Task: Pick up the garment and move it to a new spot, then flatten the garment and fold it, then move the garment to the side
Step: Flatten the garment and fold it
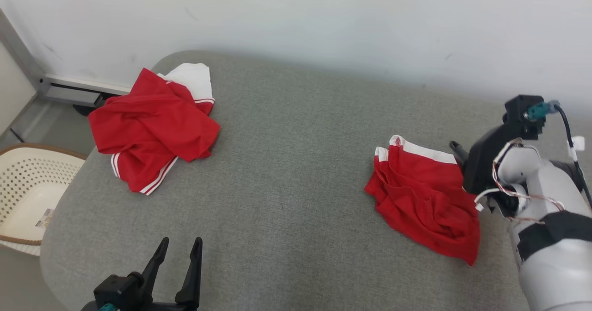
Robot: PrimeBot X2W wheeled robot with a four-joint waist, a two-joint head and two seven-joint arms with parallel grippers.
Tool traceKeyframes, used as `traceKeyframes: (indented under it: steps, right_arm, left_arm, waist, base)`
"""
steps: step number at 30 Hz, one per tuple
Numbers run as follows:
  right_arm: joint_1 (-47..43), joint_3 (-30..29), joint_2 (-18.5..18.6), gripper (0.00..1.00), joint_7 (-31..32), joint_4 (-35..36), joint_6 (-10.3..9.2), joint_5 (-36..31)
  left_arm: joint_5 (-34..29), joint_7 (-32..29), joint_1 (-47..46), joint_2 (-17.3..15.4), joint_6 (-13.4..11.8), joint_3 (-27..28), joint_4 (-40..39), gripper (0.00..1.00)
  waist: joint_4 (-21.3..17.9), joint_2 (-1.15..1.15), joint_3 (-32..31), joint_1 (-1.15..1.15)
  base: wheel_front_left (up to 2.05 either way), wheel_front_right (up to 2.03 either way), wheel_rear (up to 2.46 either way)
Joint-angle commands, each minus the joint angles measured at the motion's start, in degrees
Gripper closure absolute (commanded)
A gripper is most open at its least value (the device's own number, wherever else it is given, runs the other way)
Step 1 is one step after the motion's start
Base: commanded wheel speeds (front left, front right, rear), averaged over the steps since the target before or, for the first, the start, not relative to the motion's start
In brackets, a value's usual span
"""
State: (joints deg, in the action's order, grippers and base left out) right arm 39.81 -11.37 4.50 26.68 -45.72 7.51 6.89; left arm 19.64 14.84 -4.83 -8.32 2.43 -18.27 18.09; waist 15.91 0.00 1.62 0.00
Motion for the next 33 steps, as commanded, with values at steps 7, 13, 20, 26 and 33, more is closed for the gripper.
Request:
traceKeyframes:
  steps: [7, 13, 20, 26, 33]
  right_arm:
    - [-7.8, -0.3, 0.4, 0.92, 0.9, 6.9, -0.04, -0.5]
    - [-12.5, 0.2, -0.5, 1.0, 3.8, 11.2, -0.04, -0.3]
    - [-14.4, 0.0, -1.2, 1.0, 5.8, 12.8, -0.04, -0.6]
    - [-13.5, 0.7, -1.5, 1.0, 6.7, 12.0, -0.04, -1.5]
    - [-11.9, 5.8, -1.5, 1.0, 6.3, 9.3, -0.03, 2.0]
  left_arm:
    - [0.7, -0.2, 0.9, -0.8, -0.5, 0.1, -0.9, 0.0]
    - [0.9, -0.3, 0.1, -0.8, -0.6, -0.3, -1.1, 0.0]
    - [1.2, -0.3, -0.7, -0.8, -0.1, -0.7, -0.9, 0.0]
    - [1.5, -0.2, -1.1, -0.7, -0.2, -0.9, -0.6, 0.0]
    - [1.7, 0.0, -1.6, -0.5, -0.1, -1.2, -0.1, 0.0]
  waist:
    - [-2.1, 0.0, -0.5, 0.0]
    - [-2.8, 0.0, 0.1, 0.0]
    - [-2.1, 0.0, 1.0, 0.0]
    - [-0.7, 0.0, 1.7, 0.0]
    - [0.7, 0.0, 2.3, 0.0]
  base:
    - [0.0, 0.0, 0.0]
    - [0.0, 0.0, 0.0]
    - [0.0, 0.0, 0.0]
    - [0.0, 0.0, 0.0]
    - [0.0, 0.0, 0.0]
